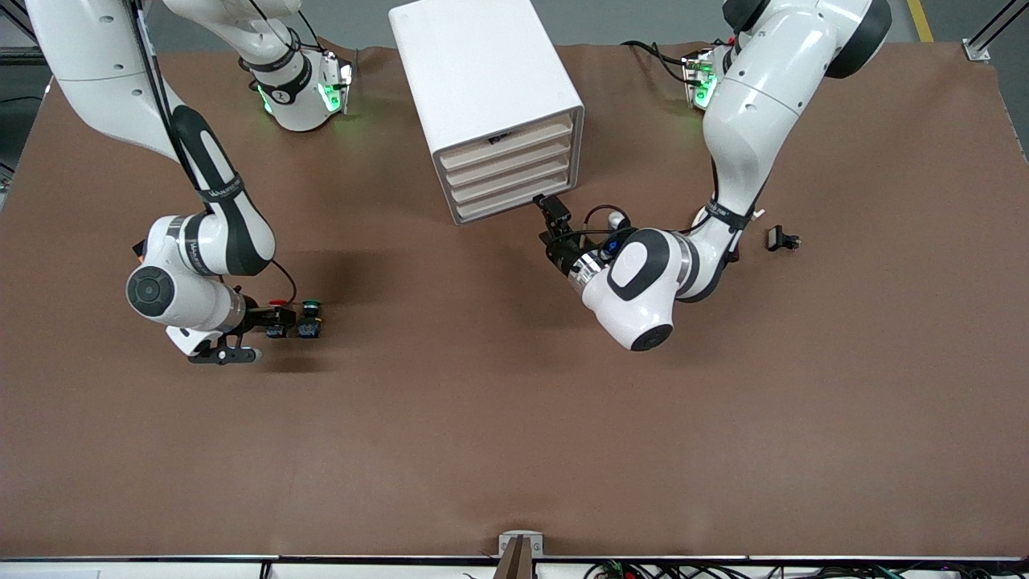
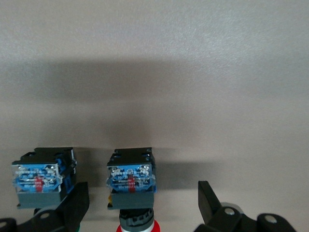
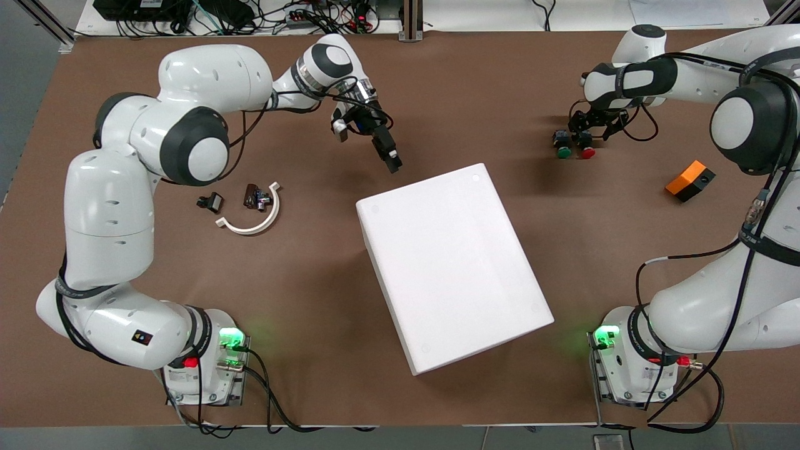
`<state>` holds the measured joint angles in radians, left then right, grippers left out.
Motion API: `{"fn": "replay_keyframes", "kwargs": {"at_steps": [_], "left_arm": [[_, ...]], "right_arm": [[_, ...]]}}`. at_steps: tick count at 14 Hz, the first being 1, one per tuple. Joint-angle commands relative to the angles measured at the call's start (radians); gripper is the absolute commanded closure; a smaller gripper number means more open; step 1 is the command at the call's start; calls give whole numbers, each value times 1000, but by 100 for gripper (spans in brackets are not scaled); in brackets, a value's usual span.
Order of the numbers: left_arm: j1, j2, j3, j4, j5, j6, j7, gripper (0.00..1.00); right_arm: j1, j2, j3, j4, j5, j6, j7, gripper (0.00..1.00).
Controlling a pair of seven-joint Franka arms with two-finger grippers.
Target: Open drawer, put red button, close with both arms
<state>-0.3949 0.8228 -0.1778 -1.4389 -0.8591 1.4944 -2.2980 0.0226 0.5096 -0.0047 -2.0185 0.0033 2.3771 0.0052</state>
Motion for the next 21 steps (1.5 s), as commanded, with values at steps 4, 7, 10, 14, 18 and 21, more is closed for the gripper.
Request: {"fn": "replay_keyframes", "kwargs": {"at_steps": [4,7,10,14,18,21], "left_arm": [[-62,30,6,20,-61,-29,-14,35],[-88,33,6,18,-63,-31,-9,47],[-119,35,6,18,-61,-31,-5,43],[-139,48,4,18,-66,-32,0,42],[-171,59,4,18,-74,-31,31,43],[-176,58,4,18,-81,-33,28,50]], "right_arm": [[5,13,0,-5,-13,17,-8,0],[0,16,-1,0,-13,16,-63,34],[-4,20,-1,4,-14,16,-76,56],[-6,21,-1,11,-13,14,-128,85],[-3,10,-3,24,-13,-4,-137,86],[-3,-16,-3,43,-14,-59,-136,86]]}}
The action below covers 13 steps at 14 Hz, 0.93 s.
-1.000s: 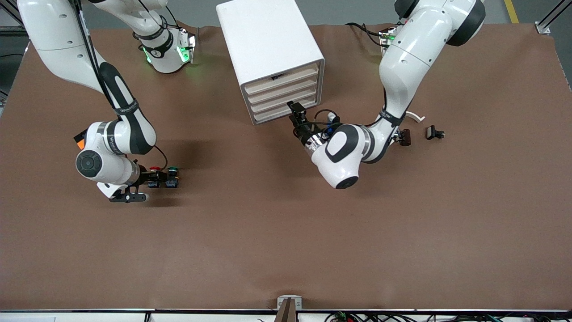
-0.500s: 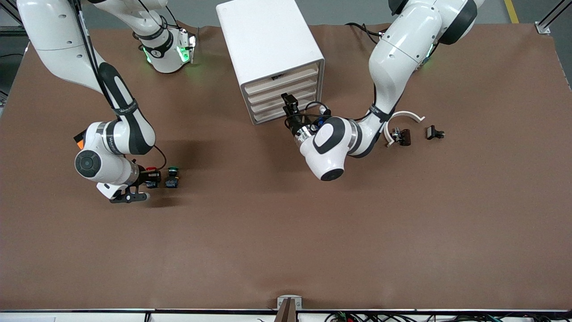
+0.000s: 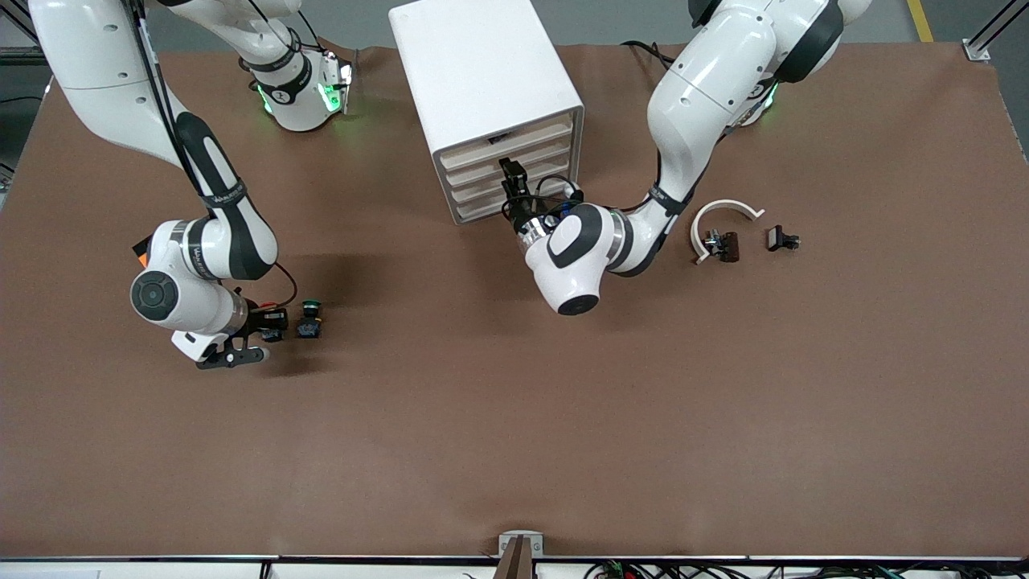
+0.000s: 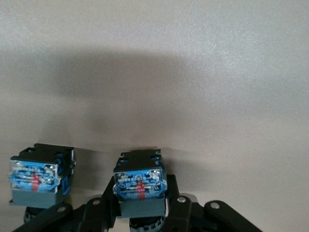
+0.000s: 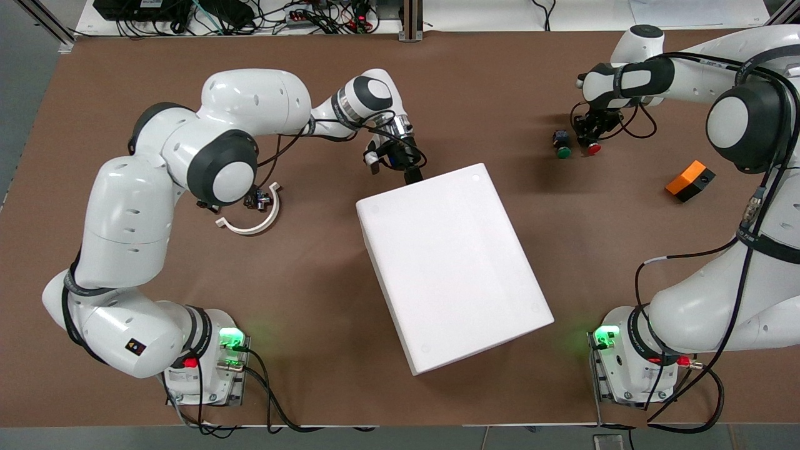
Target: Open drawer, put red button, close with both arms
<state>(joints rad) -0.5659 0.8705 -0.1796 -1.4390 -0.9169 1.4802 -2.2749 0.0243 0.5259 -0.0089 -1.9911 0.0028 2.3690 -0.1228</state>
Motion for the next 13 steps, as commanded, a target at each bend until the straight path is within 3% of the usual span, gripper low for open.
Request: {"fn": "replay_keyframes", "kwargs": {"at_steps": [1,8,13], "left_arm": [[-3,10,6,17,-23,-20,2,50],[8,10,8,20,-23,-21,-1,97],[46,12,15,22,-19,-21,0,100]], "right_arm": [[-4,-44,1,32,-12,-94,-6,86],[3,-121,3,123,-12,-329,47,86],[64,-182,6,124,-1,-430,256,85]]}}
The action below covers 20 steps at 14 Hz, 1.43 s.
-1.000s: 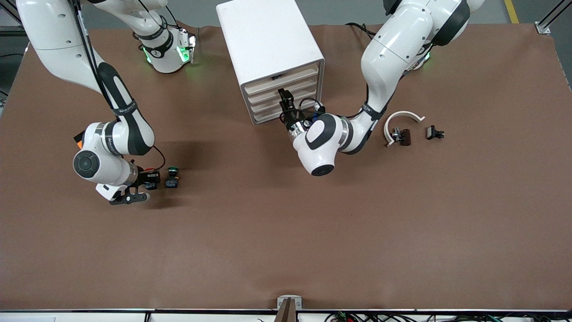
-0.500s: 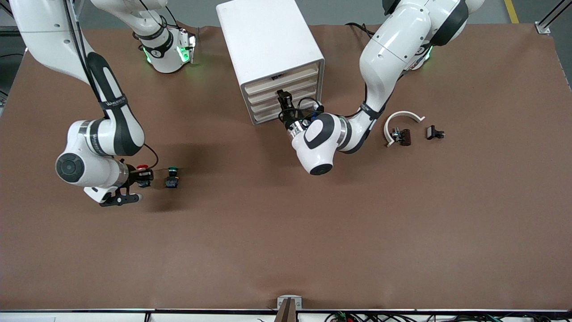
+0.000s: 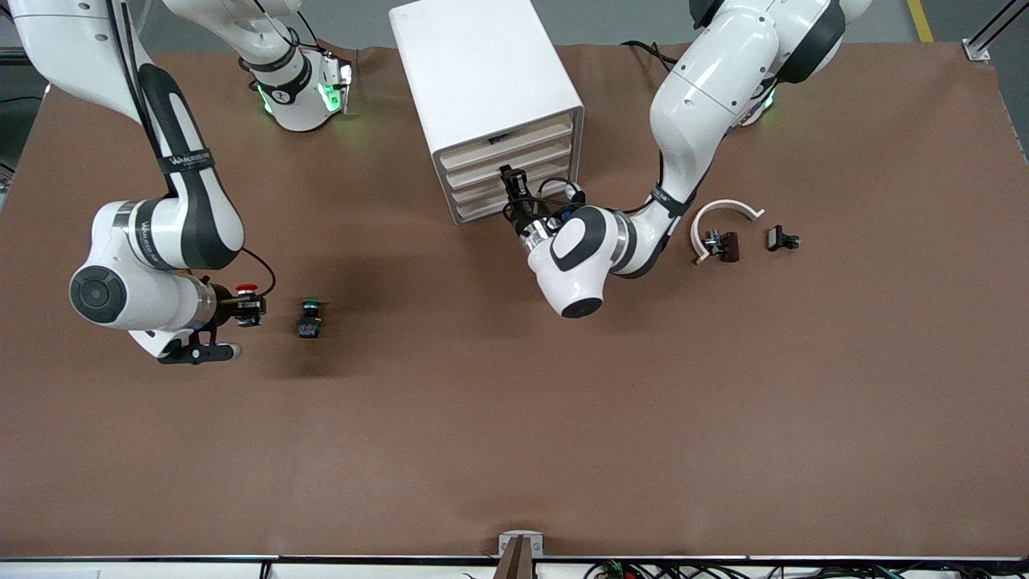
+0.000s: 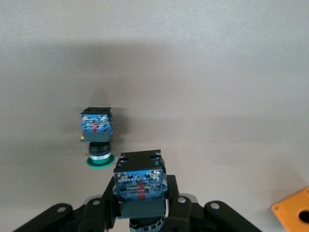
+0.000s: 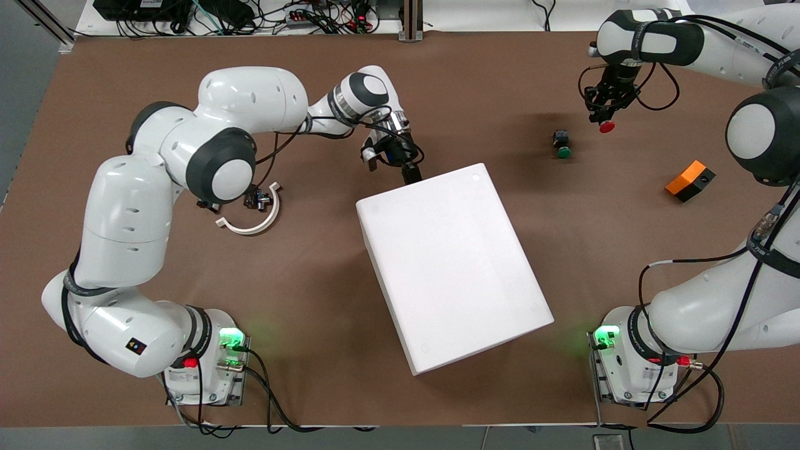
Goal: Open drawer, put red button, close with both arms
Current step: 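Pull the drawer open with the left gripper while the right gripper lifts the button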
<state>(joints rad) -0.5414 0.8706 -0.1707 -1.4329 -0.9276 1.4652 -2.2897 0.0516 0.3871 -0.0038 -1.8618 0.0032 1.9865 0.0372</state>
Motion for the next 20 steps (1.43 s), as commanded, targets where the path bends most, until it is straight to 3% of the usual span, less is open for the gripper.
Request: {"fn": "replay_keyframes", "kwargs": {"at_steps": [1,6,11,14,15,16,18,20], "left_arm": [[30,11,8,15,-8,-5,15,100],[118,11,10,26,-14,6,29,100],[195,10,10,31,-36,82,32,100],[210,11,11,46,-36,109,33,100],[212,11,10,51,-36,113,35,89],[212,11,11,58,-36,113,36,63],[210,8,10,61,-36,113,35,0],[213,7,13,86,-22,107,33,0]], "right_arm": [[56,-59,1,-5,-2,-64,149,85],[172,-97,2,-2,1,-129,508,85],[378,-139,4,19,4,-181,902,86],[483,-132,2,78,72,-184,1129,86],[513,-129,2,99,78,-183,1194,86],[545,-126,2,125,80,-183,1267,86],[599,-110,2,182,83,-178,1418,86],[637,-79,2,231,92,-175,1518,86]]}}
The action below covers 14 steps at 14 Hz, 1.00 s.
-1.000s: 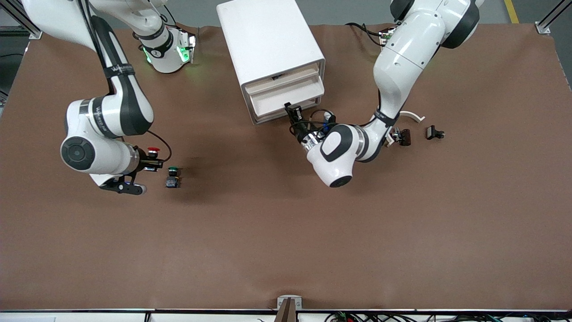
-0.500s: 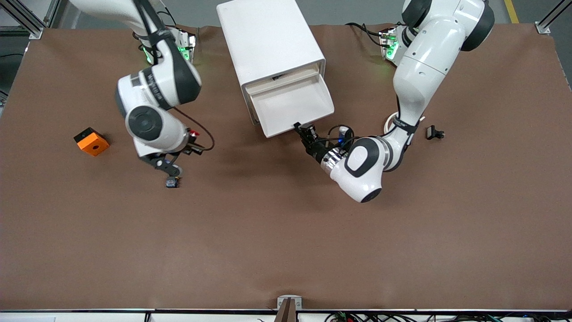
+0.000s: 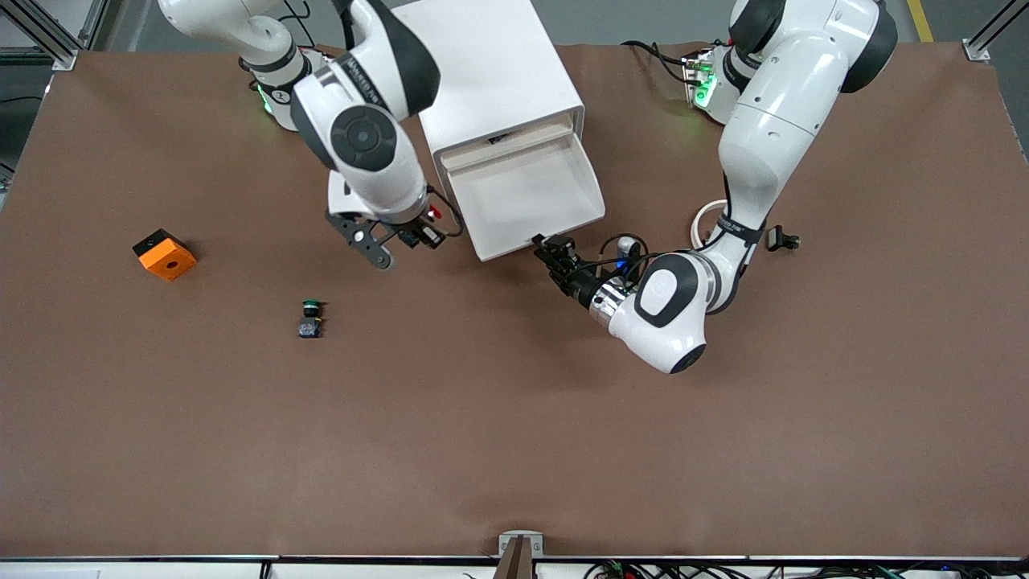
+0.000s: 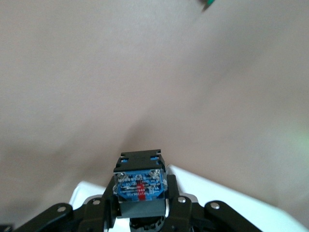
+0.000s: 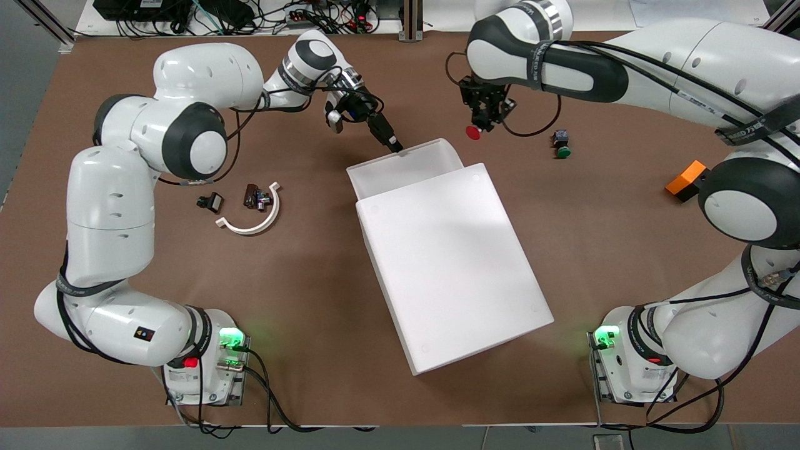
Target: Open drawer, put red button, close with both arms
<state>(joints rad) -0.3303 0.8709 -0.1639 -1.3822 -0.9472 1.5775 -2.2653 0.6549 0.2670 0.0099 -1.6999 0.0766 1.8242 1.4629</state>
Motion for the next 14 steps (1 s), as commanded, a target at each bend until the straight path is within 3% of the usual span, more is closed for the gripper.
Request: {"fn": "replay_keyframes", "kwargs": {"at_steps": [1,5,14], "left_arm": [[7,2,10,52,5,-8,9,0],[20,-4,24,136,124,-19,67,0],[42,-107,23,140,520,-8,550,0]], "right_arm": [[46,57,-11,88,32,-11,131,86],[64,101,-11,129,81,13,283,85],[187,149,-11,118,112,87,478,87]]}}
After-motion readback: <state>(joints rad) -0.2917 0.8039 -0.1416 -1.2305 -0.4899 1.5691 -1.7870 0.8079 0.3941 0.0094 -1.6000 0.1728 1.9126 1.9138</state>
